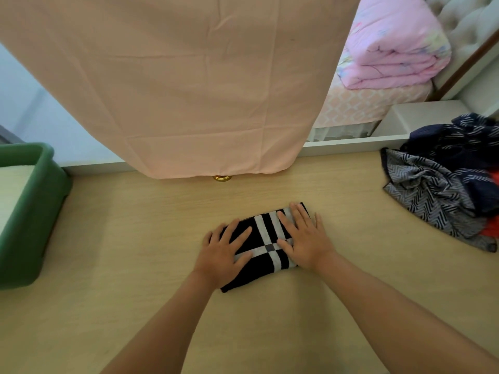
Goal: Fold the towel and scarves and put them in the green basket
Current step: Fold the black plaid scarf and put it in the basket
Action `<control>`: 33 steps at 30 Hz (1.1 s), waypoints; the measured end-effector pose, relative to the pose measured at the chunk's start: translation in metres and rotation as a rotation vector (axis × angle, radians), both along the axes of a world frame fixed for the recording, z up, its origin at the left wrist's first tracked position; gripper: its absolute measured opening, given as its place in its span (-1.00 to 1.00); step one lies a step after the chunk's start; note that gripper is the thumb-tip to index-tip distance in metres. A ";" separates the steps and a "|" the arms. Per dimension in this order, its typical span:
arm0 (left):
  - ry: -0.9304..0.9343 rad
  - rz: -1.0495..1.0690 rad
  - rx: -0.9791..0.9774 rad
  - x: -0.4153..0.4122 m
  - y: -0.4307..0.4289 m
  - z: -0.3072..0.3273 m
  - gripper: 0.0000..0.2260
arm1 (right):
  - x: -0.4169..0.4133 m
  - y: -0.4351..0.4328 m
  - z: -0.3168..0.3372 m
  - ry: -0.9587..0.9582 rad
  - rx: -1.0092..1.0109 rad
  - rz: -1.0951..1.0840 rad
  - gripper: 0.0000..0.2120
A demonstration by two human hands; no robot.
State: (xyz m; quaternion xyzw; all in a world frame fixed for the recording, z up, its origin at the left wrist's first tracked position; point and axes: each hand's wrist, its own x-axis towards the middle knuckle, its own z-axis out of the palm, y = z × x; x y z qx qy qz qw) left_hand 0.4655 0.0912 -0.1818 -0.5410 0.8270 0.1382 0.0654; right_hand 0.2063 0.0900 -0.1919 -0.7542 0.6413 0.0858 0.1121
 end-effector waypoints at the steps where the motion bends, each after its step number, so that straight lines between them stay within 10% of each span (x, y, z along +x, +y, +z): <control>1: -0.027 0.019 0.010 0.001 0.005 0.003 -0.44 | 0.003 0.000 0.005 0.064 -0.040 -0.002 -0.28; 9: -0.250 0.095 0.026 -0.010 0.029 0.031 -0.48 | 0.057 0.056 0.016 -0.090 -0.250 0.140 -0.53; 17: -0.228 -0.012 0.124 0.008 0.053 0.056 -0.58 | 0.046 0.090 0.027 0.094 0.032 0.291 -0.13; 22: -0.138 -0.159 -0.160 0.007 0.063 0.048 -0.52 | 0.044 0.090 0.020 0.089 -0.066 0.419 -0.13; 33: 0.160 -0.321 0.203 0.044 0.065 0.029 0.10 | 0.035 0.089 0.021 -0.602 -0.031 0.088 -0.51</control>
